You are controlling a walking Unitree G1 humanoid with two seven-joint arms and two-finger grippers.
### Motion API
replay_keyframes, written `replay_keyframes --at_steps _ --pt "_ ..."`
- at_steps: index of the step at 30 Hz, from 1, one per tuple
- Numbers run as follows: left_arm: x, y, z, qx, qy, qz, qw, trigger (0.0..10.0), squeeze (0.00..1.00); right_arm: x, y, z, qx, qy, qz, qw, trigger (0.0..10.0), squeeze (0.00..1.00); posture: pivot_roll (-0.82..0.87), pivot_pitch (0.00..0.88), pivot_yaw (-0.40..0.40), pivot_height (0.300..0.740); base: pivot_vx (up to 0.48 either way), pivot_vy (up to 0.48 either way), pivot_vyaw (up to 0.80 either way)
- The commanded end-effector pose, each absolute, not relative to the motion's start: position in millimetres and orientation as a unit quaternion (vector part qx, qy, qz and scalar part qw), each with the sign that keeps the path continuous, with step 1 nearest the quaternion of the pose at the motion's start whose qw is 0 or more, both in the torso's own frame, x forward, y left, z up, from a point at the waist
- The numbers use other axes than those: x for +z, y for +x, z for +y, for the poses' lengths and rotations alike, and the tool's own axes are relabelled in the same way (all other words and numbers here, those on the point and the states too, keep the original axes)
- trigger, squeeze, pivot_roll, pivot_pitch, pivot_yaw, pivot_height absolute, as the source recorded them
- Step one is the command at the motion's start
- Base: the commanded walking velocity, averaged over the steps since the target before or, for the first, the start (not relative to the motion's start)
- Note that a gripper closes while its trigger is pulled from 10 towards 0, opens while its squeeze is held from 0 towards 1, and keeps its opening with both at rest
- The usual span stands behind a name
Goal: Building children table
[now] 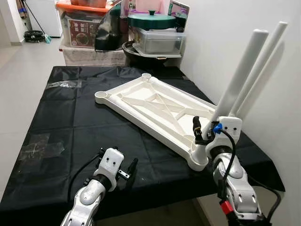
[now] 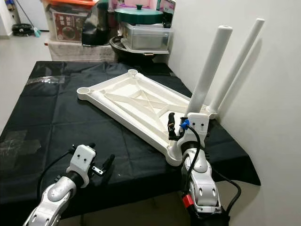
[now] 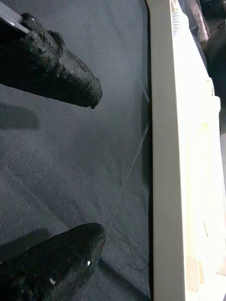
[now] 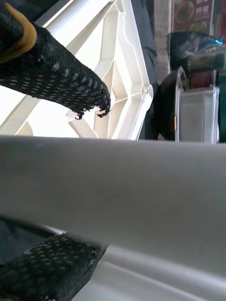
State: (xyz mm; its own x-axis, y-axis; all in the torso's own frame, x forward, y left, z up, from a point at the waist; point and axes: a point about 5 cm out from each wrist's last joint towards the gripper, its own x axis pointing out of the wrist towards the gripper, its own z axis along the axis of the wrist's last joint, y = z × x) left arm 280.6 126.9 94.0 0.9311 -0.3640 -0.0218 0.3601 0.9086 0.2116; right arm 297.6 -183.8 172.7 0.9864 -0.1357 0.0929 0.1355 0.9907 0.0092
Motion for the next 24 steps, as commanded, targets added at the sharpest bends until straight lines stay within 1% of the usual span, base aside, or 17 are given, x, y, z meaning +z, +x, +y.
replay_keyframes --at_steps 1,2,3,4,5,6,7,8,15,16,18,19,21,23,24 --pt "92.3 278.1 127.6 -0.189 0.113 -0.005 0.975 10.0 0.00 171.6 291.8 -184.0 -0.077 -0.007 -0.040 0.996 10.0 1.00 0.05 0.000 -0.114 0.740 0.000 0.000 0.00" --pt "91.9 277.3 130.0 -0.186 0.114 -0.004 0.976 10.0 0.00 170.4 285.9 -186.5 -0.094 -0.016 -0.038 0.995 10.0 1.00 0.04 0.000 -0.110 0.740 0.000 0.000 0.00" --pt "91.9 277.3 130.0 -0.186 0.114 -0.004 0.976 10.0 0.00 170.4 285.9 -186.5 -0.094 -0.016 -0.038 0.995 10.0 1.00 0.04 0.000 -0.110 0.740 0.000 0.000 0.00" --pt "91.6 275.0 134.6 -0.182 0.117 -0.001 0.976 10.0 0.00 170.5 277.4 -190.6 -0.121 -0.030 -0.037 0.991 10.0 1.00 0.04 0.000 -0.110 0.740 0.000 0.000 0.00" --pt "91.6 275.0 134.6 -0.182 0.117 -0.001 0.976 10.0 0.00 170.5 277.4 -190.6 -0.121 -0.030 -0.037 0.991 10.0 1.00 0.04 0.000 -0.110 0.740 0.000 0.000 0.00" --pt "92.1 272.5 139.1 -0.179 0.120 -0.001 0.977 10.0 0.00 171.5 269.4 -192.6 -0.138 -0.038 -0.037 0.989 10.0 1.00 0.03 0.000 -0.109 0.740 0.000 0.000 0.00" --pt "93.2 270.3 143.0 -0.176 0.121 -0.001 0.977 10.0 0.00 172.4 262.8 -192.4 -0.142 -0.039 -0.037 0.988 10.0 0.46 0.03 0.000 -0.109 0.740 0.000 0.000 0.00" --pt "95.4 268.1 147.7 -0.172 0.124 -0.001 0.977 10.0 0.00 172.8 255.5 -189.7 -0.128 -0.031 -0.038 0.991 10.0 0.00 0.03 0.000 -0.106 0.740 0.000 0.000 0.00" --pt "98.9 265.7 153.8 -0.167 0.126 -0.003 0.978 10.0 0.00 173.4 245.5 -184.1 -0.098 -0.021 -0.037 0.994 10.0 0.00 0.02 0.000 -0.103 0.740 0.000 0.000 0.00" --pt "100.5 264.0 158.1 -0.164 0.130 -0.004 0.978 10.0 0.00 172.0 238.2 -182.2 -0.079 -0.024 -0.034 0.996 10.0 0.00 0.02 0.000 -0.100 0.740 0.000 0.000 0.00" --pt "106.5 264.6 164.4 -0.152 0.132 -0.014 0.979 10.0 0.00 168.9 227.0 -166.5 0.003 -0.017 -0.025 1.000 10.0 0.00 0.02 0.000 -0.090 0.740 0.000 0.000 0.00" --pt "106.5 264.6 164.4 -0.152 0.132 -0.014 0.979 10.0 0.00 168.9 227.0 -166.5 0.003 -0.017 -0.025 1.000 10.0 0.00 0.02 0.000 -0.090 0.740 0.000 0.000 0.00" --pt "113.4 267.6 165.3 -0.143 0.129 -0.025 0.981 10.0 0.00 170.1 225.1 -154.8 0.056 -0.009 -0.022 0.998 10.0 0.00 0.02 0.000 -0.087 0.740 0.000 0.000 0.00" --pt "115.5 268.8 165.5 -0.139 0.127 -0.029 0.982 10.0 0.00 170.8 225.9 -152.8 0.065 -0.007 -0.022 0.998 10.0 0.00 0.02 0.000 -0.087 0.740 0.000 0.000 0.00" --pt "119.5 272.0 168.3 -0.127 0.125 -0.034 0.983 10.0 0.00 174.2 230.0 -151.4 0.089 -0.007 -0.028 0.996 10.0 0.00 0.03 0.000 -0.084 0.740 0.000 0.000 0.00"
